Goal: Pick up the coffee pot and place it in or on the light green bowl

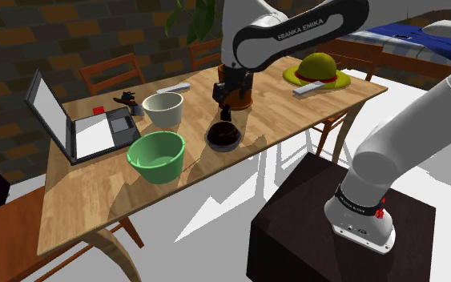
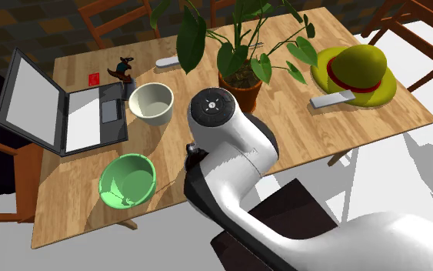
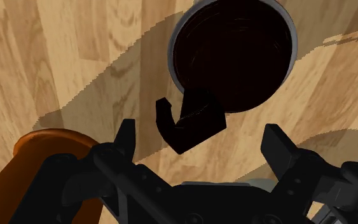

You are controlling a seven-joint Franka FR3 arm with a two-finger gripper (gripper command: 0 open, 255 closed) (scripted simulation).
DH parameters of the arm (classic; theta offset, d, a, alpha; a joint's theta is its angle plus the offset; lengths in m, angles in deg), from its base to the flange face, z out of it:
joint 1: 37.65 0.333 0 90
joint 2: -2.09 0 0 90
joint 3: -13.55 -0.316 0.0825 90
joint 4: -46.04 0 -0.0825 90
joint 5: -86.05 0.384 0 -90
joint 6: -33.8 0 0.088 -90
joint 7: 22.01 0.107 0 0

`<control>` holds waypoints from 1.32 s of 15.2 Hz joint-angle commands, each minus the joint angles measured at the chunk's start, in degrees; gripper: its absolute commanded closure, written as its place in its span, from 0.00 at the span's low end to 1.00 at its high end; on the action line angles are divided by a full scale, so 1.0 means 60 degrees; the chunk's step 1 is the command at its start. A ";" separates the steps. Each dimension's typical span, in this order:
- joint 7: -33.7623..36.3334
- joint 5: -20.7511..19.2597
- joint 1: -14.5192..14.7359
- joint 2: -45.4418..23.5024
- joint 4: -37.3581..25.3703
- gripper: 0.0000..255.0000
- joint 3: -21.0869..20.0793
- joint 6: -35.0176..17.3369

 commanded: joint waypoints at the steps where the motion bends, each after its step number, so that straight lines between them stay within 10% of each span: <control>1: 0.0813 -0.0457 -0.0202 -0.0666 -0.0146 0.00 -0.0381 -0.0434; 17: 0.1017 -0.0749 -0.0321 -0.1225 0.0309 0.00 -0.0427 -0.1413; 18: 0.1017 -0.0749 -0.0321 -0.1225 0.0309 1.00 -0.0427 -0.1413; 20: 0.1017 -0.0749 -0.0321 -0.1225 0.0309 1.00 -0.0427 -0.1413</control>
